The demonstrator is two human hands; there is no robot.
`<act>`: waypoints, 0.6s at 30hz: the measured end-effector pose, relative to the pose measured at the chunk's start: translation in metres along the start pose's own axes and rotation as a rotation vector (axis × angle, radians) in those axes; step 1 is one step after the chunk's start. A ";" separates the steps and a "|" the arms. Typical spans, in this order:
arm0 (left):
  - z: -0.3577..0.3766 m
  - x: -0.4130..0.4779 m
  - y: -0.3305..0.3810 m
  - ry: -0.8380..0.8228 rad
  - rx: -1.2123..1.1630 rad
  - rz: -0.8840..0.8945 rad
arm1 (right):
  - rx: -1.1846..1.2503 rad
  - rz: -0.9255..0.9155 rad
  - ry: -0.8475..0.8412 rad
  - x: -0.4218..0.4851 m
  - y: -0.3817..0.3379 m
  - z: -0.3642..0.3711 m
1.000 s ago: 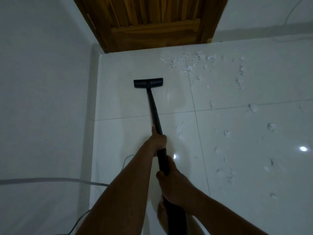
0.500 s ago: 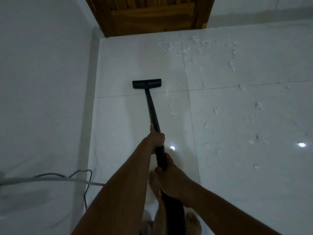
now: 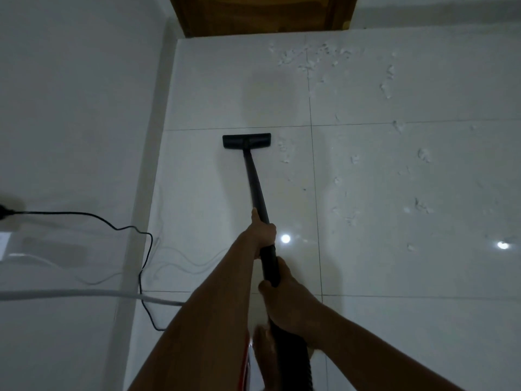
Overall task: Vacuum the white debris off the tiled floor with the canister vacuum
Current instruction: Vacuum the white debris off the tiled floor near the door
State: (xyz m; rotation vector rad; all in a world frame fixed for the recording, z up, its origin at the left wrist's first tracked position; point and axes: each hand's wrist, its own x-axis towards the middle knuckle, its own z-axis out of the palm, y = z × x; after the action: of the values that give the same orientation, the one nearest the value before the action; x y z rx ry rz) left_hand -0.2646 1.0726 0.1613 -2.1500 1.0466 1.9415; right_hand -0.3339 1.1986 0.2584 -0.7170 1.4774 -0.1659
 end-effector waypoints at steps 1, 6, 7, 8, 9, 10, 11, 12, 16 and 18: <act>0.002 -0.004 -0.005 -0.001 0.004 -0.005 | -0.003 0.002 0.003 -0.003 0.005 0.003; 0.010 -0.022 -0.032 -0.009 0.009 -0.002 | 0.032 0.020 0.017 -0.020 0.029 0.023; 0.012 -0.025 -0.038 -0.015 0.006 0.000 | 0.041 0.024 0.018 -0.023 0.033 0.028; 0.013 -0.028 -0.044 -0.020 0.008 0.002 | 0.045 0.031 0.019 -0.028 0.037 0.032; 0.015 -0.032 -0.051 -0.022 0.015 0.004 | 0.035 0.035 0.025 -0.031 0.042 0.038; 0.016 -0.036 -0.057 -0.023 0.021 0.007 | 0.010 0.032 0.033 -0.035 0.047 0.043; 0.018 -0.041 -0.063 -0.023 0.025 0.014 | -0.014 0.025 0.042 -0.039 0.051 0.048; 0.019 -0.046 -0.069 -0.022 0.028 0.021 | -0.028 0.020 0.050 -0.044 0.054 0.052; 0.026 -0.069 -0.090 -0.033 0.022 0.025 | -0.014 0.038 0.045 -0.069 0.067 0.066; 0.032 -0.083 -0.103 -0.045 0.019 0.022 | -0.040 0.044 0.050 -0.087 0.073 0.072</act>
State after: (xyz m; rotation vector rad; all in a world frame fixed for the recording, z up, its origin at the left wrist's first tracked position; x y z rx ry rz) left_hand -0.2370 1.2022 0.1896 -2.0841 1.0812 1.9711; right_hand -0.3003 1.3248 0.2884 -0.7164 1.5469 -0.1212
